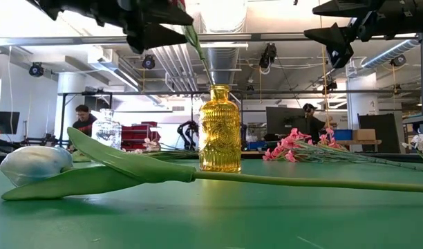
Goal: Sort flowers into vase by color
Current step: Put the left pink flowers into the yellow vase
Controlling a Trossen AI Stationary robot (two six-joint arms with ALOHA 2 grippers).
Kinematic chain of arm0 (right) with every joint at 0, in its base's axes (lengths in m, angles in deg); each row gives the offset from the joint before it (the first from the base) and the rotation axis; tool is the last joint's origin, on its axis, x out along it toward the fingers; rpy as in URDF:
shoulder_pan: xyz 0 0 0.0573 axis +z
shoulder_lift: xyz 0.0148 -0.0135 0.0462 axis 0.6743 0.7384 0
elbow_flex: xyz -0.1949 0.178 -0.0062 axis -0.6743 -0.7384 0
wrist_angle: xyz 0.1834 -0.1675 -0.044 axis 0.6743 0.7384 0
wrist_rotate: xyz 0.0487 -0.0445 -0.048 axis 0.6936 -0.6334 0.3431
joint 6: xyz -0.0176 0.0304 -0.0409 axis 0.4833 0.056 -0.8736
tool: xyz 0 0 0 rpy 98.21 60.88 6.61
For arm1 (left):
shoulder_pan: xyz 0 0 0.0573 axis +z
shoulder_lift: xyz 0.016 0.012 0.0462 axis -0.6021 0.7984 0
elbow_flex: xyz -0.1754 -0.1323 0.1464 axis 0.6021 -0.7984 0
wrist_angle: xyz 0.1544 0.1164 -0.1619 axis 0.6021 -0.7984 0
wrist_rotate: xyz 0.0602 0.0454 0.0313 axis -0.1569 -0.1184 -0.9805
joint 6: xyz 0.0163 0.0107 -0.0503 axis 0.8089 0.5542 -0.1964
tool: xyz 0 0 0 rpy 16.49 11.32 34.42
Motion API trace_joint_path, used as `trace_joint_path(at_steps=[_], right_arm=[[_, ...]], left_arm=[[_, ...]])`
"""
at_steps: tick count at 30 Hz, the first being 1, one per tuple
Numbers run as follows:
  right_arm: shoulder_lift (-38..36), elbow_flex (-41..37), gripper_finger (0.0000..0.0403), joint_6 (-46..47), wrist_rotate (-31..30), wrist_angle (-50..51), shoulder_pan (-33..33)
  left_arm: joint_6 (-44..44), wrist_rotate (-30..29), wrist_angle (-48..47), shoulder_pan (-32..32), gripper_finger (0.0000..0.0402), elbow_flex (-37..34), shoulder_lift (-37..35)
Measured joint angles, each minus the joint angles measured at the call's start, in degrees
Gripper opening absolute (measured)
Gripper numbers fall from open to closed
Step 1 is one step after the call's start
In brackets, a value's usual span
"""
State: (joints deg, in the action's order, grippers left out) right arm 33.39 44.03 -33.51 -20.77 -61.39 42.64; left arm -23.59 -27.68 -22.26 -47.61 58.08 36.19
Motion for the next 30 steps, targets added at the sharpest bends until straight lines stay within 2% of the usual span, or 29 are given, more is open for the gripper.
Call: trace_joint_path(at_steps=[6,14,23,26,30], right_arm=[[0.0,0.0,0.0203,0.9,0.0,0.0,0.0],[0.0,0.0,0.0203,3.9,-2.7,0.0,0.0],[4.5,0.0,0.0203,11.2,-3.8,0.2,-0.1],[7.3,1.9,0.0203,14.4,-4.3,4.3,-0.6],[11.3,7.8,0.0203,19.9,-9.7,18.9,-1.2]], left_arm=[[-1.8,0.1,-9.6,-0.1,0.0286,0.0,-3.1],[-8.6,0.2,-28.4,-0.2,0.0286,1.6,-9.3],[-8.0,0.2,-42.0,-0.2,0.0286,4.3,-14.4],[-6.4,0.2,-44.3,-0.2,0.0286,4.3,-16.1],[-5.1,0.2,-46.5,-0.2,0.0286,4.2,-17.7]])
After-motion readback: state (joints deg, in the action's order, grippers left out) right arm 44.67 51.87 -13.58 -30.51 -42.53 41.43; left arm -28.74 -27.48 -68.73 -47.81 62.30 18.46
